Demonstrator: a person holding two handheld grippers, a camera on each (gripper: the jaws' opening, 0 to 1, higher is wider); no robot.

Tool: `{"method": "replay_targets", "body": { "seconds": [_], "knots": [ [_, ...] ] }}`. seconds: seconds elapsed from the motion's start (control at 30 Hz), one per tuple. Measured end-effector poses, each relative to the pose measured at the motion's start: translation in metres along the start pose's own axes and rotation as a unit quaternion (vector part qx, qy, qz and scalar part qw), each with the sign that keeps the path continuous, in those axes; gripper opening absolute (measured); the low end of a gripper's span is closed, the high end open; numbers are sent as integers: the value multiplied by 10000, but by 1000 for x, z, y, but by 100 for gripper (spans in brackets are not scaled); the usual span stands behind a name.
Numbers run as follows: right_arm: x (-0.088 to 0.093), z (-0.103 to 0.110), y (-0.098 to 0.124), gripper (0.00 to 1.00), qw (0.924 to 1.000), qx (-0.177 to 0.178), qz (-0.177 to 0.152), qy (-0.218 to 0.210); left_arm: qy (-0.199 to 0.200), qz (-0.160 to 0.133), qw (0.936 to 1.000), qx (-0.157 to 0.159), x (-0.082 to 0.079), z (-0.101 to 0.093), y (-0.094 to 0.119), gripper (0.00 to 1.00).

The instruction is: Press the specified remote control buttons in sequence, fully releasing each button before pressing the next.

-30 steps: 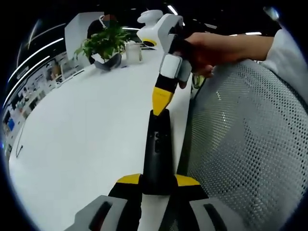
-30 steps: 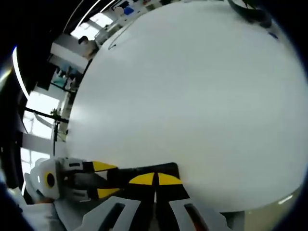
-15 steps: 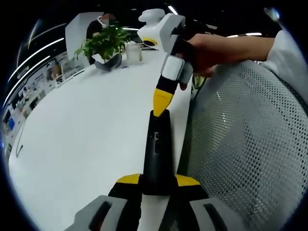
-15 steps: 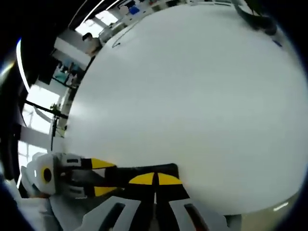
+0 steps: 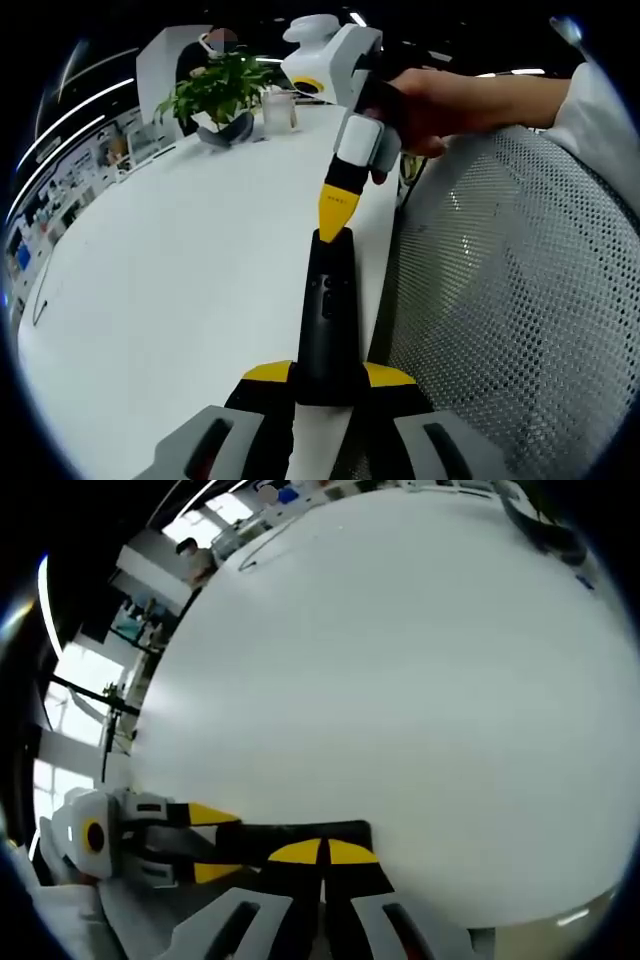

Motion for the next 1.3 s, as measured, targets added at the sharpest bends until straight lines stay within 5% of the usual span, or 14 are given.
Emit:
{"method": "replay_targets", "body": {
  "seconds": [1.3],
  "knots": [
    [4,5,-2,0,9997,-46,134,195,0,-10,10000,-2,0,1,0,24]
  ]
}}
Point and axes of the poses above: the point that each gripper's makers call its tool centre point, and the gripper's own axes: y roughly backward along the fingers, z roughly to its left, x roughly out of its underside, the point moved 1 cm from there along y, roughly backward along the fingers, and after that the axes turned 7 degrees about -z, right-handed, at the moved point
